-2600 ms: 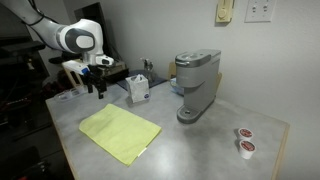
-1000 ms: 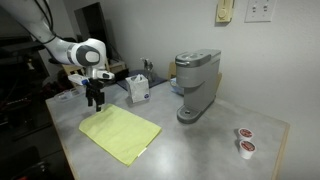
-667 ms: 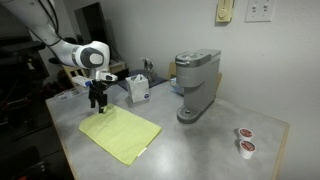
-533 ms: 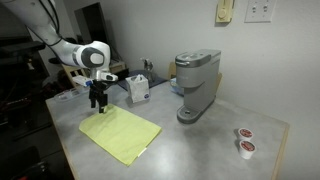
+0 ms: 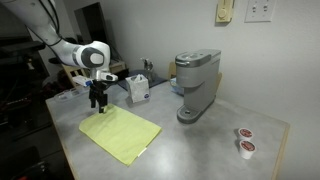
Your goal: Fold the yellow towel in half
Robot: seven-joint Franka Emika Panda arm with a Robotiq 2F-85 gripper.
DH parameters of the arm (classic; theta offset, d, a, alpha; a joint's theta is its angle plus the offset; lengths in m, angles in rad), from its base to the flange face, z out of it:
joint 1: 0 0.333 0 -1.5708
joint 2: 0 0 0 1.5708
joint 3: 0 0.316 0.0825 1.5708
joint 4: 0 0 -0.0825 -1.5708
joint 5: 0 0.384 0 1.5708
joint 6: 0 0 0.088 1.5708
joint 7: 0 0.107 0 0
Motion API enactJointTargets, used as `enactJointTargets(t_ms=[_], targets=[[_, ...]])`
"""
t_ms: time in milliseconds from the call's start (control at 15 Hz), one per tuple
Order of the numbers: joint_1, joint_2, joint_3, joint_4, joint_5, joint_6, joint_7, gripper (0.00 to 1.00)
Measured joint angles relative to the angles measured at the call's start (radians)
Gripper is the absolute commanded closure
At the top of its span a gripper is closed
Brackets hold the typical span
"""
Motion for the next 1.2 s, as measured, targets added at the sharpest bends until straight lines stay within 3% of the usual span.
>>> enactJointTargets(t_ms=[867,933,1067,1133,1200], targets=[[0.008,0.069,0.005,0.055,0.000,0.003,-0.007,0.01],[0.008,0.073,0.005,0.060,0.000,0.003,-0.008,0.08],[0.008,0.077,0.005,0.066,0.000,0.003,-0.008,0.14],[0.008,0.077,0.005,0.067,0.000,0.003,-0.008,0.27],[0.008,0.077,0.005,0.068,0.000,0.003,-0.008,0.31]])
